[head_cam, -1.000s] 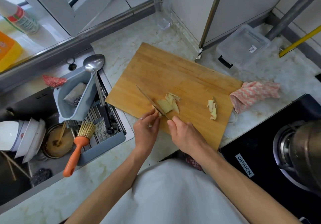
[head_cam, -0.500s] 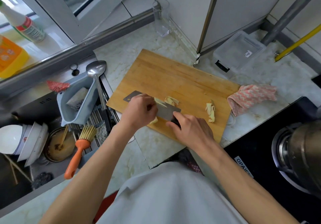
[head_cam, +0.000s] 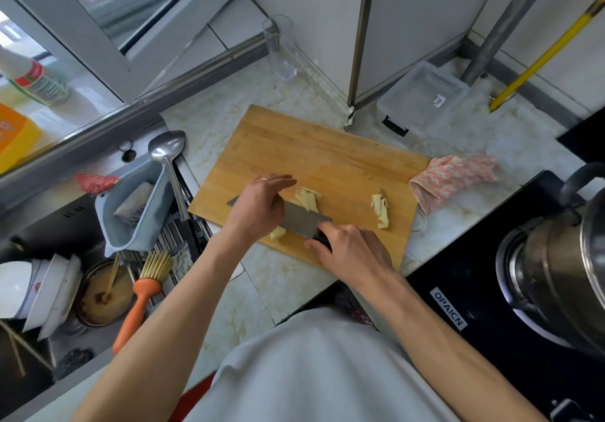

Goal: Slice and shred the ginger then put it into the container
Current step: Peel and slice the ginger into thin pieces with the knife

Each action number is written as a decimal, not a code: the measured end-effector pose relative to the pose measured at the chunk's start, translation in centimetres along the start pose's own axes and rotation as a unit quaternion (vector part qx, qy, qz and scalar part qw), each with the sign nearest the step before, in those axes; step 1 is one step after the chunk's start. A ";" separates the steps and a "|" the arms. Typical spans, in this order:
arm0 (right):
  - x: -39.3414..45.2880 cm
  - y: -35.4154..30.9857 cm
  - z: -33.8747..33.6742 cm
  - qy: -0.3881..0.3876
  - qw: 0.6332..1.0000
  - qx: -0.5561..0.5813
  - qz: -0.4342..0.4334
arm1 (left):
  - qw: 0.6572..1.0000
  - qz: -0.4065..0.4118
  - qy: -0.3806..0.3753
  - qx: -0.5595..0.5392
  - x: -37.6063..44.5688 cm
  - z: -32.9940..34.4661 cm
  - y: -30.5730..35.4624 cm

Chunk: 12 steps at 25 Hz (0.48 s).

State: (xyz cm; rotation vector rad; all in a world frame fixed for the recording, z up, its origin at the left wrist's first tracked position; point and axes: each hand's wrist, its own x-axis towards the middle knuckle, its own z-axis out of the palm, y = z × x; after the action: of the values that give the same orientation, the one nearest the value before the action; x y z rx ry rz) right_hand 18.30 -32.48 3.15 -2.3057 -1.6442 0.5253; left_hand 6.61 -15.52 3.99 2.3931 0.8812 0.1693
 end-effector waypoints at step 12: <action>0.2 -0.4 0.2 -0.049 0.923 0.349 0.152 | 0.923 -0.332 0.093 -0.172 -6.7 3.9 -1.3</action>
State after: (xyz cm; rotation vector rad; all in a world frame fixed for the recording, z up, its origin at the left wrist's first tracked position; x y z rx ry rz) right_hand 17.89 -32.15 3.09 -1.9876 -0.8978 1.0996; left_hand 1.86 -20.76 0.54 1.6672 1.5555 0.2582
